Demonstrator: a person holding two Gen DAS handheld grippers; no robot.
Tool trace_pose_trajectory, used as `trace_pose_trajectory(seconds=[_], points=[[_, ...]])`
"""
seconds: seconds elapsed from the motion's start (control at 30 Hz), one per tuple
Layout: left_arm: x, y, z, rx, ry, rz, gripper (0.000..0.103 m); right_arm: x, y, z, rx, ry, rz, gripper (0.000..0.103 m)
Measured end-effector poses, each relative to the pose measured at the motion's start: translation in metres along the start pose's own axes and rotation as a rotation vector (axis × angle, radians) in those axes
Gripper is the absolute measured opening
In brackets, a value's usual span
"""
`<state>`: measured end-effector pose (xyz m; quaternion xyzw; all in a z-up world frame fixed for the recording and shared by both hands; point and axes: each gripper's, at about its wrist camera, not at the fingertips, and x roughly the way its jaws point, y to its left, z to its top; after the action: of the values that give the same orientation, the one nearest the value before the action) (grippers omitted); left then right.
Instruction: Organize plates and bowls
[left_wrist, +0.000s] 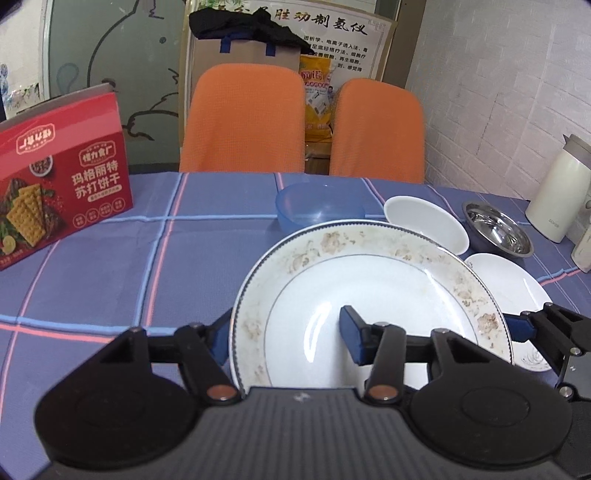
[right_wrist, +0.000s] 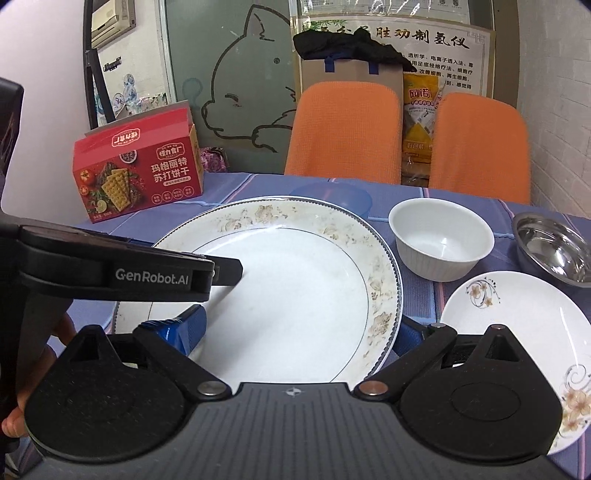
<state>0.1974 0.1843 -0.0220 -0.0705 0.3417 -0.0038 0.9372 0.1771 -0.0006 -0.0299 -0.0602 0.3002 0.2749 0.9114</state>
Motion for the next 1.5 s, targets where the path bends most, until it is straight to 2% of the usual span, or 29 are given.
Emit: trace_pose_trajectory(seconds=[0.33,0.73,0.97,1.2,1.33,1.37,1.43,1.5], points=[[-0.055,-0.014,-0.05,0.008,0.003,0.006,0.049,-0.049,0.024,-0.038,0.047,0.003,0.005,0.089],[-0.065,-0.006,-0.106,-0.016,0.051,0.004,0.05,-0.053,0.045,-0.08,0.07,0.068,0.01,0.089],[-0.066,-0.004,-0.111,0.0,0.025,-0.022,0.057,-0.053,0.044,-0.084,0.057,0.05,0.01,0.088],[-0.068,0.002,-0.111,-0.037,0.01,-0.063,0.063,-0.053,0.042,-0.082,0.086,0.046,0.015,0.087],[-0.087,-0.003,-0.106,0.022,-0.094,0.005,0.072,-0.054,0.041,-0.08,0.093,0.036,0.007,0.087],[-0.091,-0.004,-0.105,0.029,-0.114,0.009,0.076,-0.056,0.042,-0.079,0.083,0.019,-0.022,0.087],[-0.098,-0.004,-0.099,0.029,-0.141,0.004,0.076,-0.062,0.047,-0.077,0.031,-0.025,-0.075,0.087],[-0.1,-0.004,-0.094,0.024,-0.151,0.005,0.076,-0.068,0.046,-0.072,0.006,-0.055,-0.086,0.087]])
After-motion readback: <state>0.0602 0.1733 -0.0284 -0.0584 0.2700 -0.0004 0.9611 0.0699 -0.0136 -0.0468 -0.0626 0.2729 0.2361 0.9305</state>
